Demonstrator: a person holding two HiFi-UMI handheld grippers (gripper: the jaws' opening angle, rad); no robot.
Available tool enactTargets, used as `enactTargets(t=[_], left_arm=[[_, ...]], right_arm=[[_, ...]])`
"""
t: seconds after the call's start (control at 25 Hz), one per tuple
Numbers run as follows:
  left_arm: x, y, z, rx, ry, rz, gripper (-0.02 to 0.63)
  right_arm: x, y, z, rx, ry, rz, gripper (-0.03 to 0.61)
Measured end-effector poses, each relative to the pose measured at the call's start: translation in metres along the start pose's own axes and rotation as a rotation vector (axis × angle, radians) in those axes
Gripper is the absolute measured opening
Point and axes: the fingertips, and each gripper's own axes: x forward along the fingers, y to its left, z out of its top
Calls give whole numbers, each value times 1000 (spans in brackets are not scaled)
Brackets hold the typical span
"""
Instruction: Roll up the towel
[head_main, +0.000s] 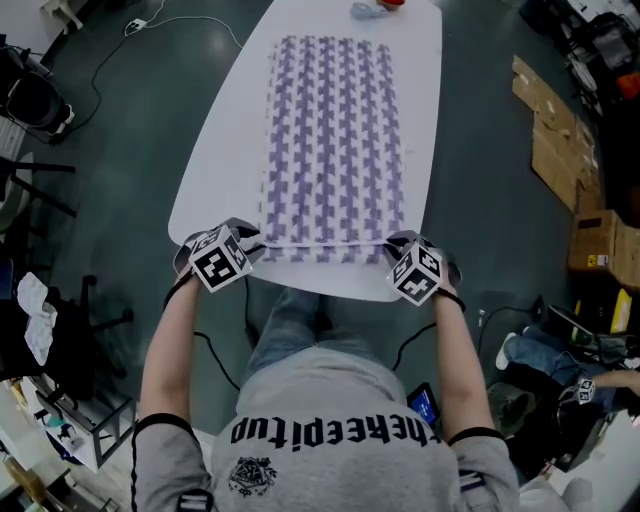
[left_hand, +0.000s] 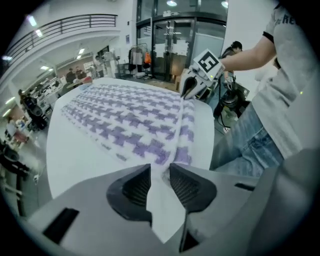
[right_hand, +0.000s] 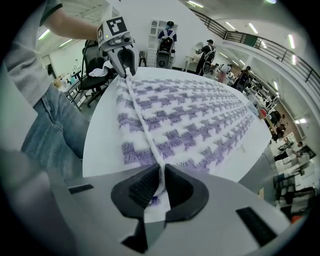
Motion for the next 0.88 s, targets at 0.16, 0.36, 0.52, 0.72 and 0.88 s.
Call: enactTargets(t=[0.16, 0.36, 0.52, 0.72, 0.88], left_arm=[[-15, 19, 1, -87, -81, 119, 79], [-22, -10, 5, 110, -94, 169, 60], [-27, -48, 15, 265, -121, 99, 76], [9, -47, -2, 226, 13, 97, 129], [12, -39, -11, 182, 41, 98, 129]], right_arm=[[-4, -5, 5, 103, -49, 6, 21], [-15, -13, 7, 242, -109, -22, 21], [-17, -23, 16, 227, -79, -74, 21], [-16, -22, 16, 223, -119, -87, 57], [-42, -36, 31, 286, -231, -120, 83]])
